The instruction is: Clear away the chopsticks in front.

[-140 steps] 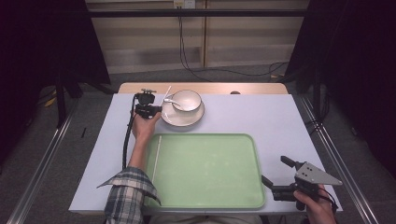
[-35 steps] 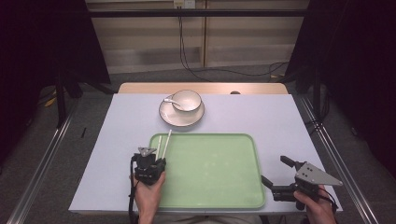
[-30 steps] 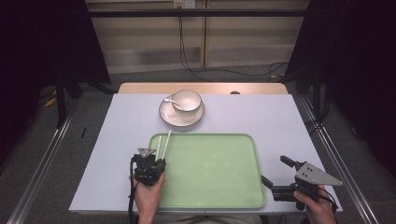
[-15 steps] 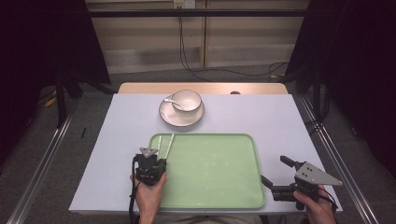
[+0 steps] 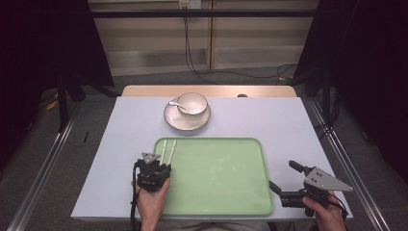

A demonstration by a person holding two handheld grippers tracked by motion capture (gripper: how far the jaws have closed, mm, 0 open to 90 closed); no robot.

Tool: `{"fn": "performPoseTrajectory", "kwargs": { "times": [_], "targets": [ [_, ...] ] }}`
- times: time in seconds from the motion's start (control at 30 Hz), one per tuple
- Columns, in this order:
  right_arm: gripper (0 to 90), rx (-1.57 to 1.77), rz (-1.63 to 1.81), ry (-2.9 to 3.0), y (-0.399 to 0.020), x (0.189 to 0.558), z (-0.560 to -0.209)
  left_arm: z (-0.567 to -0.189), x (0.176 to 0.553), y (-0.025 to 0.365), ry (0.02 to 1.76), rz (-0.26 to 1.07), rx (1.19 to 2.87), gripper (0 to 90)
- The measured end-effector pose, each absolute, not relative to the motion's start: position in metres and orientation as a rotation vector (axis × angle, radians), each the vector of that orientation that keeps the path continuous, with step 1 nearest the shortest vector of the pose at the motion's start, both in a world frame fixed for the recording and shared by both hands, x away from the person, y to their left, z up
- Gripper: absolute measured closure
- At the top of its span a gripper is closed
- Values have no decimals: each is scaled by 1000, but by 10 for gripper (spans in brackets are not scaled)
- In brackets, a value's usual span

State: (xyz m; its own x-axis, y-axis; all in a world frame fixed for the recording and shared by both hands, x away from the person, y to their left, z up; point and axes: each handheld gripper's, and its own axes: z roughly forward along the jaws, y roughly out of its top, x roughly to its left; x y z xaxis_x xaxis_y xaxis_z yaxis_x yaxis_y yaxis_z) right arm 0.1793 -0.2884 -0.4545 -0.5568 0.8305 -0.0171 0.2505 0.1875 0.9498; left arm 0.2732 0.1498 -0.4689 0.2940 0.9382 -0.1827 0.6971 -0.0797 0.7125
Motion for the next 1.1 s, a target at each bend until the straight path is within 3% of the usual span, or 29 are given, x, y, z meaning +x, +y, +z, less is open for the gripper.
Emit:
{"fn": "performPoseTrajectory", "kwargs": {
  "times": [0.13,0.23,0.27,0.3,0.37,0.53,0.63,1.1],
  "targets": [
    [21,1010,1375,1923,-289,179,-455,-462,279,153,1387,427,1854,665],
    [21,1008,1372,1922,-289,179,-455,-460,286,154,1309,404,1864,778],
    [21,1008,1372,1922,-289,179,-455,-460,289,154,1293,387,1862,778],
    [21,1012,1373,1918,-289,180,-455,-460,293,153,1270,390,1896,862],
    [21,1011,1375,1918,-288,180,-455,-461,299,150,1253,386,1912,900],
    [21,1016,1373,1917,-288,179,-455,-465,312,147,1230,336,1954,900],
    [21,1013,1375,1917,-288,180,-455,-468,317,144,1268,418,2021,900],
    [21,1013,1376,1919,-288,179,-455,-470,319,154,1333,425,2032,900]
  ]
}}
